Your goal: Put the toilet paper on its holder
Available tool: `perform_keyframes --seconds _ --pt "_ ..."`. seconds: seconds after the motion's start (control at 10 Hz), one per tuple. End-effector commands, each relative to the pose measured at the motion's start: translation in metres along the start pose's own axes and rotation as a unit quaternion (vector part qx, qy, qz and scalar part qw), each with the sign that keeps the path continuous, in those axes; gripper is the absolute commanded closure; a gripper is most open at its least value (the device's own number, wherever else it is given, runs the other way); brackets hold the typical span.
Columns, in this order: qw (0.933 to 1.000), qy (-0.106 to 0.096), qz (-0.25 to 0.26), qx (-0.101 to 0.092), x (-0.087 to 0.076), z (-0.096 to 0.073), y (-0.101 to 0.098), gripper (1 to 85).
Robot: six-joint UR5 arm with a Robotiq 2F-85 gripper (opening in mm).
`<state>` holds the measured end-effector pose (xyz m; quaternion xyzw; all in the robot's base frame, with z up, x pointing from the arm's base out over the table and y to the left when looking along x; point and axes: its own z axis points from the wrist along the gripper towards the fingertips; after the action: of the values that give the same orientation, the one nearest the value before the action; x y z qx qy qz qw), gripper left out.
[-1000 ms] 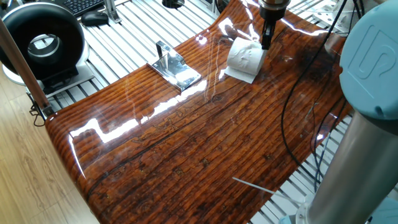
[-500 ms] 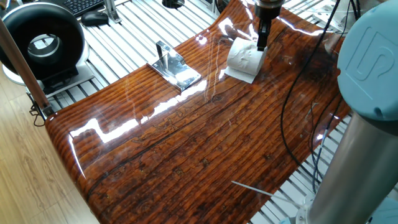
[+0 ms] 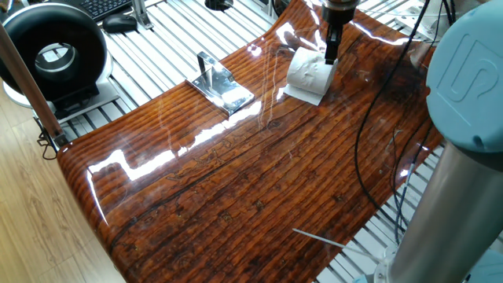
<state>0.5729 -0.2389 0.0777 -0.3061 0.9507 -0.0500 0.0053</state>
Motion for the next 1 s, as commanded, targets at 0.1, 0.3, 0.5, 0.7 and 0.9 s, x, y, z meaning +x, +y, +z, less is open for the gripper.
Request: perform_keyframes --seconds 0.1,0.3,0.5,0.7,0.9 --pt "0.9999 -0.008 0.011 -0.008 -0.0032 0.0060 0.0007 3.3" --pt "0.9998 -0.010 0.011 -0.008 -0.0031 0.0083 0.0001 3.7" --pt "0.9992 -0.025 0.030 -0.012 -0.0092 0.0094 0.0013 8.7" --pt "0.9989 -0.026 0.036 -0.013 -0.0075 0.0102 0.0012 12.0" --pt "0.9987 -0.028 0.039 -0.020 -0.0082 0.0108 0.0044 12.0"
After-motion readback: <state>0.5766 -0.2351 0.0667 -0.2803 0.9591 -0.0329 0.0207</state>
